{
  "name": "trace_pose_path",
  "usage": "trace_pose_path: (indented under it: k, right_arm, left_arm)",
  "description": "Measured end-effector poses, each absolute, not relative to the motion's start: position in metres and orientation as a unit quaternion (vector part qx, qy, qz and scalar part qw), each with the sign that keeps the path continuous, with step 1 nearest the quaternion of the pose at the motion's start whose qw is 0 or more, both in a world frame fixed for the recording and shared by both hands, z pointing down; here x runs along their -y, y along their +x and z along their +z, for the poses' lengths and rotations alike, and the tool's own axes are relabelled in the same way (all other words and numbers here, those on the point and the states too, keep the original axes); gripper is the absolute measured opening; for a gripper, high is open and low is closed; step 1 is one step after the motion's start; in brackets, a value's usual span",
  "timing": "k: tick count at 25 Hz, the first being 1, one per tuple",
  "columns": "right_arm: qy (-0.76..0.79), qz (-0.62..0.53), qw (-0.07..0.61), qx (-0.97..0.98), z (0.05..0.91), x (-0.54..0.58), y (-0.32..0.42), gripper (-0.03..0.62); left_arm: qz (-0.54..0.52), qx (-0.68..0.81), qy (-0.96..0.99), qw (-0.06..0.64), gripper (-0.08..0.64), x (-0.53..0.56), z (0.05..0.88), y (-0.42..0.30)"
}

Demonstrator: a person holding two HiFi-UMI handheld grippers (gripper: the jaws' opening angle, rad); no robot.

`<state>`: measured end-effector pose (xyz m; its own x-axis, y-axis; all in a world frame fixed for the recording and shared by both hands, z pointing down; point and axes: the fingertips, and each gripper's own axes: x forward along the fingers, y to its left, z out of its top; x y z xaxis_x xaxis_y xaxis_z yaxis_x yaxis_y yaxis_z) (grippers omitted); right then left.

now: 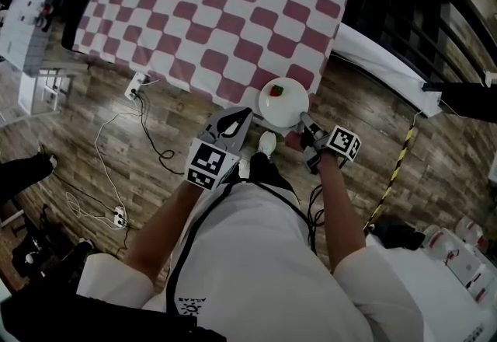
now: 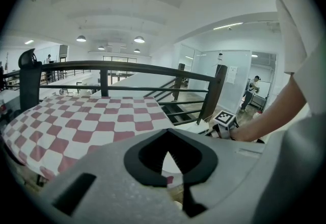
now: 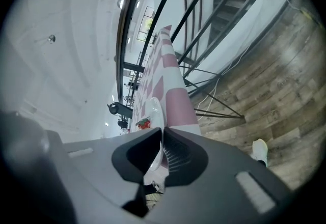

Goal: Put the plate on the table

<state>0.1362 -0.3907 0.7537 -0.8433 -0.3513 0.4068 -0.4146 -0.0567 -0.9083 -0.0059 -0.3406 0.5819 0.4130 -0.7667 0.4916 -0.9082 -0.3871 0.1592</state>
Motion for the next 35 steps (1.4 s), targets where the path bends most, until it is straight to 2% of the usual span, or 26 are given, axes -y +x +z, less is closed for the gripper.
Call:
trace_pose_path:
  k: [9,14,17,21,25,30,35]
  right_arm:
    - [0.342,0.635,0.078,0.688,0.756,0.390,0.135,0.044]
    - [0.345,0.624,0.081,0.696,0.745,0.389,0.125,0.161]
    - [0.355,0.614,0.090,0.699,0.739,0.385,0.125,0.210]
    - [0.365,0.610,0.094,0.697,0.736,0.375,0.125,0.235]
    - [0.380,0.604,0.071,0.697,0.721,0.368,0.135,0.212]
    - [0.395,0.571,0.023,0.719,0.680,0.361,0.145,0.043]
    - [0.393,0.534,-0.029,0.749,0.628,0.357,0.149,0.008]
  left_arm:
    - [0.171,0.506,0.822,0.199,0.005,0.335,0.576,-0.014]
    - [0.171,0.499,0.828,0.189,0.005,0.336,0.568,-0.020]
    - [0.167,0.494,0.834,0.182,0.005,0.337,0.560,-0.021]
    - [0.167,0.485,0.840,0.175,0.005,0.337,0.555,-0.025]
    - [0.166,0.476,0.846,0.171,0.005,0.339,0.549,-0.025]
    - [0.157,0.463,0.857,0.165,0.005,0.343,0.539,-0.022]
    - [0.143,0.444,0.872,0.149,0.005,0.348,0.519,-0.014]
